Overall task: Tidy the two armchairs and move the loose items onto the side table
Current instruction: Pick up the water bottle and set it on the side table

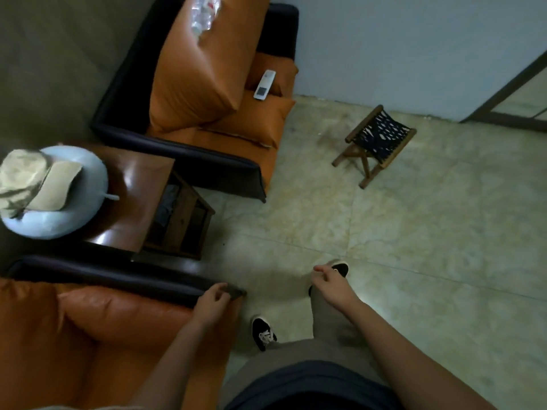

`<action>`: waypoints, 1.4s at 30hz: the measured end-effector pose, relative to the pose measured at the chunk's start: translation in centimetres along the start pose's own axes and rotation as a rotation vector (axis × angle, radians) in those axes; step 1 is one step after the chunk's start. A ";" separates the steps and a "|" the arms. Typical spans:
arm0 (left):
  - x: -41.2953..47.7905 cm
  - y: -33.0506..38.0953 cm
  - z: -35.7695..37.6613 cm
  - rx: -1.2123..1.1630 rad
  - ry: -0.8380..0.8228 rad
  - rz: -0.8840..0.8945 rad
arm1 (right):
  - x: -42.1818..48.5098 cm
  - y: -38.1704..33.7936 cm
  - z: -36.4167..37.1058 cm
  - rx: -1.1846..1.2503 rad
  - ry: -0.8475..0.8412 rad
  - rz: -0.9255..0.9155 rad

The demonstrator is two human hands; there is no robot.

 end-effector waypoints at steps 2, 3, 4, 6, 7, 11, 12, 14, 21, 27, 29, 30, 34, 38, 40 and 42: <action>2.0 1.3 -0.4 0.019 -0.007 -0.016 | 2.9 -3.0 -2.1 0.044 -0.009 -0.055; 2.9 2.3 -0.7 0.023 -0.002 -0.021 | 4.6 -4.4 -3.4 0.053 -0.009 -0.080; 3.7 3.2 -0.8 0.031 0.006 -0.027 | 6.3 -5.7 -4.8 0.059 -0.007 -0.106; 4.8 5.4 -1.0 0.017 0.014 -0.058 | 9.4 -7.6 -7.6 0.038 -0.030 -0.138; 5.3 6.8 -1.1 0.013 0.028 -0.068 | 10.8 -8.1 -9.1 0.013 -0.049 -0.134; 6.7 15.2 -1.3 -0.060 0.066 -0.027 | 16.1 -8.2 -15.9 0.000 -0.067 -0.051; 7.4 17.5 -1.4 -0.087 0.069 -0.011 | 17.7 -8.2 -17.6 0.001 -0.066 -0.031; 8.4 22.2 -2.4 -0.126 0.126 0.033 | 20.4 -8.3 -20.5 -0.035 -0.059 0.007; 12.3 32.2 -6.7 -0.271 0.238 0.143 | 26.3 -9.9 -23.3 -0.229 -0.177 0.089; 18.4 31.0 -9.2 -0.323 0.247 0.012 | 32.1 -16.8 -25.9 -0.336 -0.195 0.083; 19.9 30.4 -10.0 -0.344 0.236 -0.057 | 33.6 -21.6 -27.3 -0.336 -0.166 0.055; 20.6 30.2 -10.6 -0.350 0.236 -0.076 | 34.5 -23.9 -27.8 -0.322 -0.148 0.039; 23.4 31.9 -15.4 -0.375 0.293 -0.020 | 38.4 -32.7 -28.5 -0.264 -0.080 -0.035; 24.4 34.8 -21.7 -0.458 0.447 0.022 | 39.5 -41.8 -26.3 -0.325 -0.117 -0.181; 24.4 36.3 -24.8 -0.504 0.549 0.050 | 39.7 -45.8 -25.0 -0.338 -0.151 -0.255; 24.6 37.4 -27.1 -0.545 0.632 0.075 | 40.4 -49.3 -24.1 -0.350 -0.186 -0.324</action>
Point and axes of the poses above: each hand's wrist, its own x-axis towards the middle knuckle, its own z-axis out of the palm, y = z × x, the point moved 9 cm from there along x, towards the middle knuckle, and after that the axes turned 1 degree about -y, right-handed, at the moved point
